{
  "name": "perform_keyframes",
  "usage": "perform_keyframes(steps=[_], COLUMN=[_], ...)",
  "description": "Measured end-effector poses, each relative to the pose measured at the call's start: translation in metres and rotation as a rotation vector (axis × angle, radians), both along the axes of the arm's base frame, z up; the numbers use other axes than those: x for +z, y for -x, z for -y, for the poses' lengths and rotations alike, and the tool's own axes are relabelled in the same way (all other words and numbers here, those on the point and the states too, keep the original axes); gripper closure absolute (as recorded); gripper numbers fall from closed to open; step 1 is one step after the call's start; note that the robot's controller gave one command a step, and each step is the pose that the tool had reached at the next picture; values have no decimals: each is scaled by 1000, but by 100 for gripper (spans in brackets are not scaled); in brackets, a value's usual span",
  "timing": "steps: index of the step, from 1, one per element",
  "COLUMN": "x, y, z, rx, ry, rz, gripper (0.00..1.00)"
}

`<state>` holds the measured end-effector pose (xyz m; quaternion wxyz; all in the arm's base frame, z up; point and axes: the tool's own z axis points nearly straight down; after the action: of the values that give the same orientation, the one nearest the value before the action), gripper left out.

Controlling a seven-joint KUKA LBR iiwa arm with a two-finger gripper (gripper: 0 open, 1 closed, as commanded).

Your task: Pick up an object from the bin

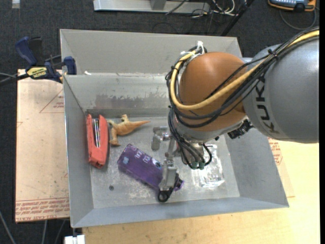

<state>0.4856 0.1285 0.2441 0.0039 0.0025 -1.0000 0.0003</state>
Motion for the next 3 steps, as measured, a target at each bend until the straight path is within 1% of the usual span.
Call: perform_keyframes(steps=[1,2,3], x=[4,-62,-88], y=[-2,-39,-65], z=[1,-12,-32], rx=[-4,-4,-103], ry=[-2,-4,-1], rz=[8,12,4], gripper=[0,0,0])
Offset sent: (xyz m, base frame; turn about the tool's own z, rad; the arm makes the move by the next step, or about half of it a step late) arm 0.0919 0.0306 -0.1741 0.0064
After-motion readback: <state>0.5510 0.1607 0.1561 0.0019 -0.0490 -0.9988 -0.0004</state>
